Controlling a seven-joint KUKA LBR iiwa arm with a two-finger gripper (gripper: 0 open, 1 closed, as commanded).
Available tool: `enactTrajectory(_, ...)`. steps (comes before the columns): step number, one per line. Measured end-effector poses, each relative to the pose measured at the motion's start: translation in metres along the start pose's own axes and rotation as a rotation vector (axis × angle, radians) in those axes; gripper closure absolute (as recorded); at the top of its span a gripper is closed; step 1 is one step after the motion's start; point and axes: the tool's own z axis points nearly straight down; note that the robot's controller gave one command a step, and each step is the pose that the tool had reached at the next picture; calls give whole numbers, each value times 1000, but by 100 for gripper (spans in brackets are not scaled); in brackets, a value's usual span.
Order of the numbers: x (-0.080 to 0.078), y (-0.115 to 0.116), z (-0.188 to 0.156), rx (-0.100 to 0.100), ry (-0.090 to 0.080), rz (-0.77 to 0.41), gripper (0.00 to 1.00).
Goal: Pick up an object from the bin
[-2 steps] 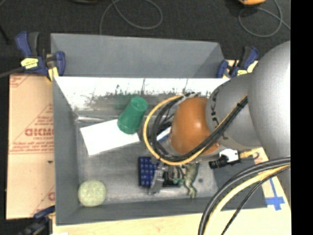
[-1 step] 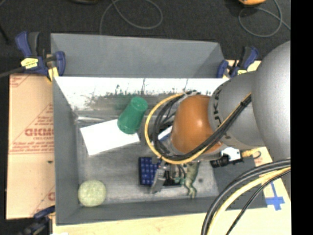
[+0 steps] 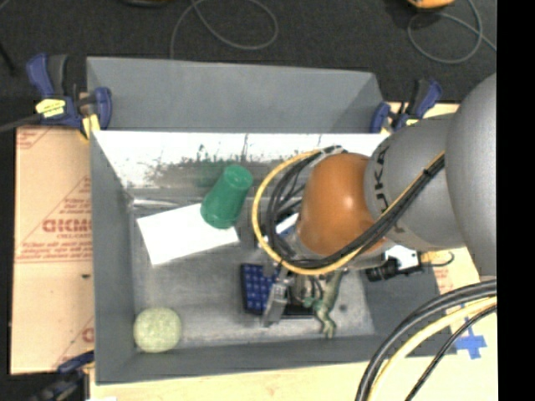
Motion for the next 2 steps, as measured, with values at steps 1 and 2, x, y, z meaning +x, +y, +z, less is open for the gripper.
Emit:
enactTrajectory(1,-1,0,-22,-1,-4,-1,100)
enactTrajectory(2,-2,0,-36,-2,-9,-1,100)
